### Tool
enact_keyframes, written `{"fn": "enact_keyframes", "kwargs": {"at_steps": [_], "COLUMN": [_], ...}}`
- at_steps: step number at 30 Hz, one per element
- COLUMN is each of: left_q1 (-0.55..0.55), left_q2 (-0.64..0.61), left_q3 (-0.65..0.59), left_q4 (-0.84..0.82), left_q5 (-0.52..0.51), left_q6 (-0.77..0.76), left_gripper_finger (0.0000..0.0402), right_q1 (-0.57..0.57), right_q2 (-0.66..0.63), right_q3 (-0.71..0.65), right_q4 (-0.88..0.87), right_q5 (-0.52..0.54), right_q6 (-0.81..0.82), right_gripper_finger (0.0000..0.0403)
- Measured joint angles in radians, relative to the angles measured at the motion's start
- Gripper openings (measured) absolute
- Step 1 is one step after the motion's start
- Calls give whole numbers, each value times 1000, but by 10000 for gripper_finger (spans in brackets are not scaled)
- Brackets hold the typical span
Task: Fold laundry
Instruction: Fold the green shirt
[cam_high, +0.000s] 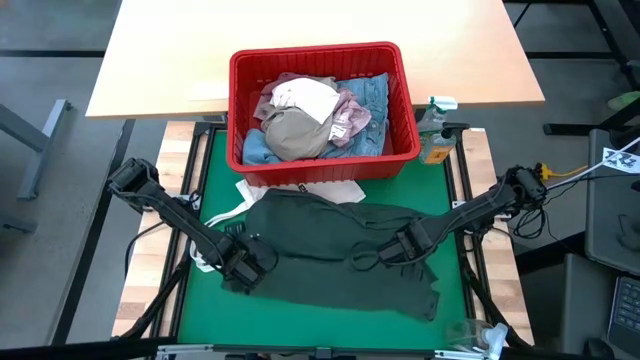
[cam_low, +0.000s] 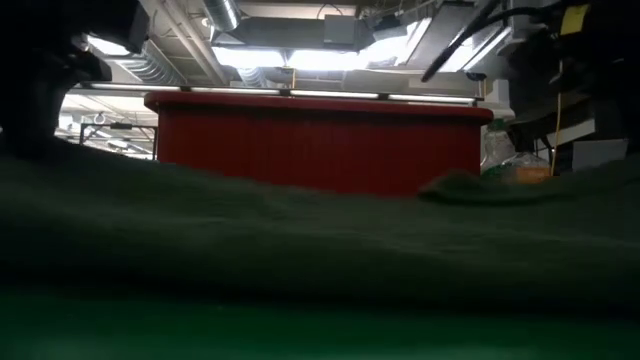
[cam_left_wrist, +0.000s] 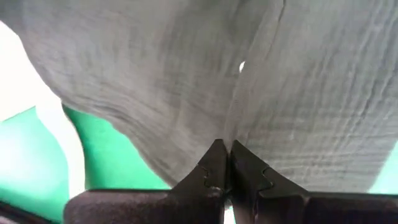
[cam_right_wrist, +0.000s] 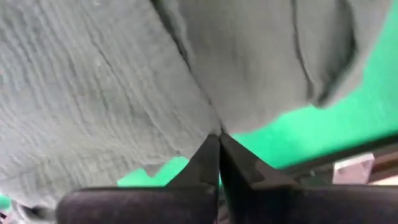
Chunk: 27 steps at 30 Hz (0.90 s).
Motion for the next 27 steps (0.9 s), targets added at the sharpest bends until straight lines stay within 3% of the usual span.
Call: {"fn": "enact_keyframes", "kwargs": {"at_steps": [6,13,27], "left_q1": [25,78,84], "left_q2": [0,0,0], "left_q3": [0,0,0], "left_q4": [-46,-39,-39], "left_q5": [-56,-113,-153], "left_q6": [1,7,9], "left_gripper_finger": [0,6,82], "right_q1": [0,0,-1], "right_q2": [0,0,0], "right_q3": [0,0,0], "right_q4": [-68,-12,-13], "right_q5": [-1,3,37], "right_q6": [69,68,67], "right_gripper_finger": [3,8,22]}}
